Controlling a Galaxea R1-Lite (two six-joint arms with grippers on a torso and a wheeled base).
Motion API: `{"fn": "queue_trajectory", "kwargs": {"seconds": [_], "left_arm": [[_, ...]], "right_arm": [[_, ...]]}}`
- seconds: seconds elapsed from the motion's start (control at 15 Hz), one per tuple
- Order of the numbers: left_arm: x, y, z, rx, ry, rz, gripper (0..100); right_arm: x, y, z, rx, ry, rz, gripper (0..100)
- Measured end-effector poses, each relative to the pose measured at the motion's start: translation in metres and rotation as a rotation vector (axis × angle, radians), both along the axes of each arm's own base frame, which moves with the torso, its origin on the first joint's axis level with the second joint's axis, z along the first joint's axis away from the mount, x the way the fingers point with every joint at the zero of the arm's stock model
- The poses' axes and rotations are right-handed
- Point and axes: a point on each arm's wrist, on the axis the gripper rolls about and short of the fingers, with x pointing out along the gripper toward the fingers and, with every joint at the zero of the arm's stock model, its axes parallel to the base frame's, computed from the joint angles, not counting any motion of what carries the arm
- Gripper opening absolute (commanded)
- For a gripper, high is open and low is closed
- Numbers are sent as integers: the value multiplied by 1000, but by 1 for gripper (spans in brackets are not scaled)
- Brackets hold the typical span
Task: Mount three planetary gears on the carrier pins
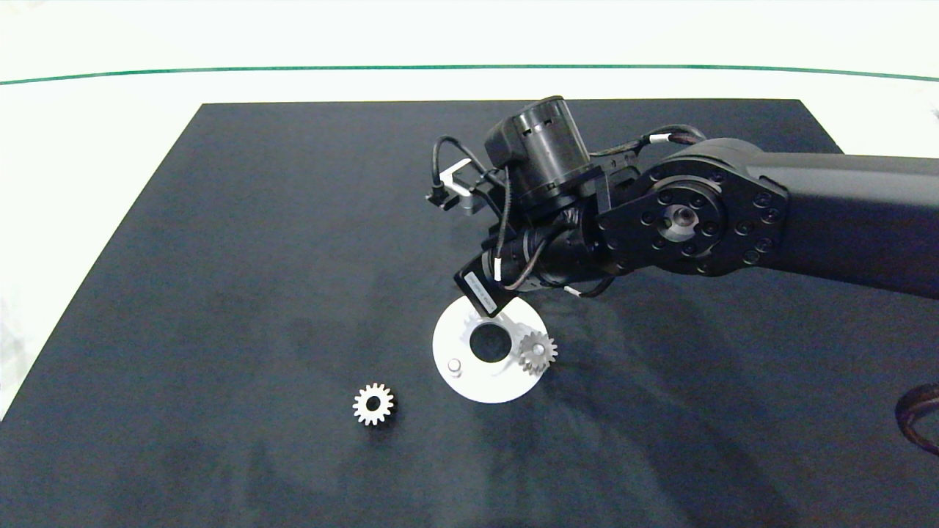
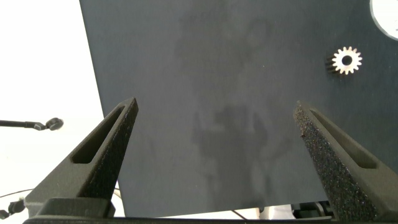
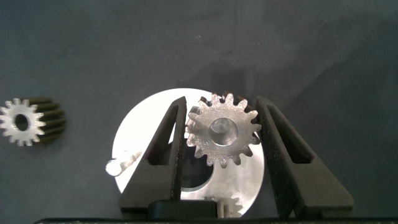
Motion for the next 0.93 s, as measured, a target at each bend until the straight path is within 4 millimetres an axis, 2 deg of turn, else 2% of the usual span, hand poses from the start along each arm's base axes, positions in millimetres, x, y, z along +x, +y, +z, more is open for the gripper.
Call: {"fn": "queue_trajectory", "kwargs": {"seconds": [0.93], "left_arm": [[-1,0,1,0,-4,1,100]], "right_arm": [[6,2,-9,-20,13,-13,4]]}}
